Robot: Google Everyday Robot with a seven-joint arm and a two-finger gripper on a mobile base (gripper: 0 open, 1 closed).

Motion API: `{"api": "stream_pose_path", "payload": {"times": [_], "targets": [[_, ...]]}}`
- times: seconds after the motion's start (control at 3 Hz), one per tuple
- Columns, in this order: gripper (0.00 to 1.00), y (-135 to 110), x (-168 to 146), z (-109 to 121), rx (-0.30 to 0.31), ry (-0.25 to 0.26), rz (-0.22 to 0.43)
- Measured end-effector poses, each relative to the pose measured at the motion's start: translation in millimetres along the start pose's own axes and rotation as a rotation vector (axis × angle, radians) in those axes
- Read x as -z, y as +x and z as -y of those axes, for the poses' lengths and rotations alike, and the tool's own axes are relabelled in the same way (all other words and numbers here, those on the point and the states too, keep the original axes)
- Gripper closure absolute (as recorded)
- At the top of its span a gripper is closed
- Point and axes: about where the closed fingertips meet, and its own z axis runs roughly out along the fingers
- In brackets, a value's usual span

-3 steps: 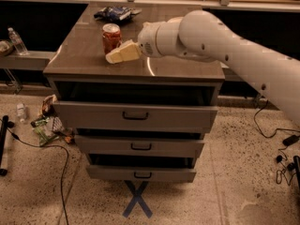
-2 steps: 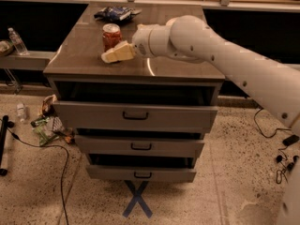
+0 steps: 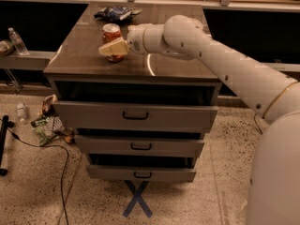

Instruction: Place coke can into paper bowl

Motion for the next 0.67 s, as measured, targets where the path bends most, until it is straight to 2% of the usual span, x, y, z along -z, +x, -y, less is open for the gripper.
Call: {"api": "stream_pose_path", "payload": {"times": [0.33,0.67], "targets": [[0.41,2.9,-15.5,-0.4,-0.028,-0.043,0.005],[0.72,0.8,-21.7,4.5,-0.046,-0.076,0.009]]}}
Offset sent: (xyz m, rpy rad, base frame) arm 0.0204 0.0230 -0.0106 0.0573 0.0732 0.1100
